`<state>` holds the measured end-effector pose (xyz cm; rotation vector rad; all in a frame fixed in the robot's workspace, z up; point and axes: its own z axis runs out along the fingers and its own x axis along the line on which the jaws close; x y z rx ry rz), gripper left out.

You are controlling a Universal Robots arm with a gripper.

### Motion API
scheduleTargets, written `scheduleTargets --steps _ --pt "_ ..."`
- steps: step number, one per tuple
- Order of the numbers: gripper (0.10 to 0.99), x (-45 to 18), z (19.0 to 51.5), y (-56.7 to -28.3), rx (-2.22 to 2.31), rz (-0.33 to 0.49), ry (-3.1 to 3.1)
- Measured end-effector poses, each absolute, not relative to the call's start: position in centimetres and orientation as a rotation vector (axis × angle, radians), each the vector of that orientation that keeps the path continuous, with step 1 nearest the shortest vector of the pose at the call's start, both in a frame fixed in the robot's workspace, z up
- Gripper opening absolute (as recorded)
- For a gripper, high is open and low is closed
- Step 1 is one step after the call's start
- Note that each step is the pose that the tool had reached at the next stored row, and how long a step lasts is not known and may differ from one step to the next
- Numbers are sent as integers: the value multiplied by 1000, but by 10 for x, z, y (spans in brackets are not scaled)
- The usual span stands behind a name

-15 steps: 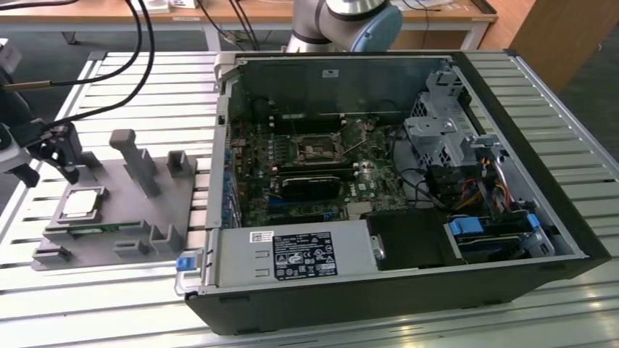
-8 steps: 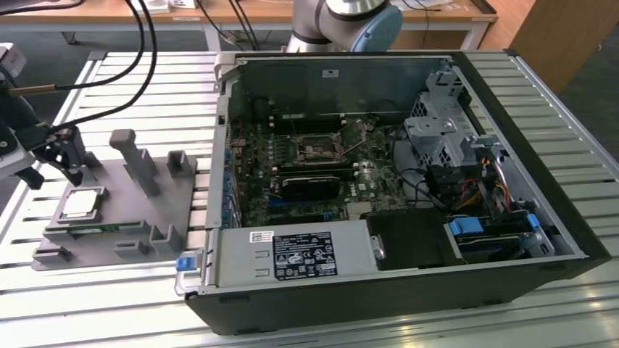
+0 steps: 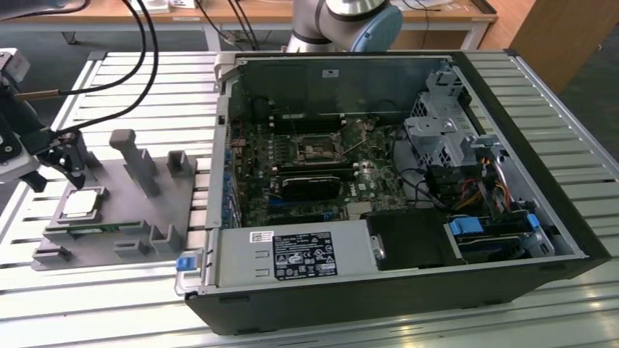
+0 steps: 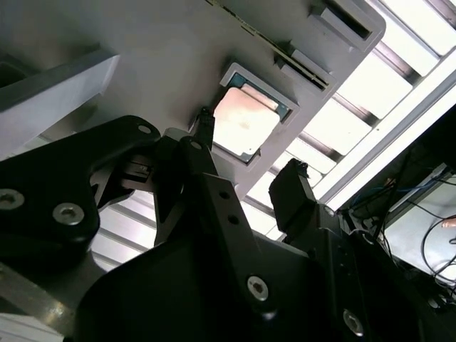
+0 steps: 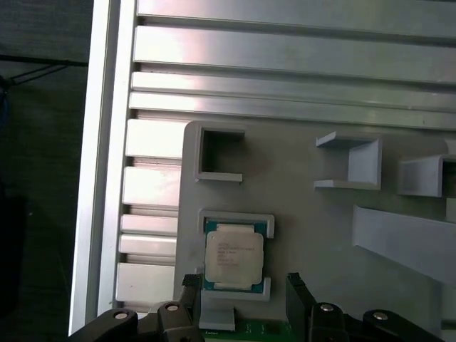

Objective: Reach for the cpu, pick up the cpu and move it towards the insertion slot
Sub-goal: 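Pick up the cpu and move it towards the insertion slot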

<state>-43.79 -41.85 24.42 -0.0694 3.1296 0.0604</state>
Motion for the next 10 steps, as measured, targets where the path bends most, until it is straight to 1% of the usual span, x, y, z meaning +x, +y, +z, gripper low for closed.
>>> scheduleTargets --steps 9,10 --pt "588 -436 231 -419 -69 61 3129" --pt "600 -436 230 -419 -69 61 3129"
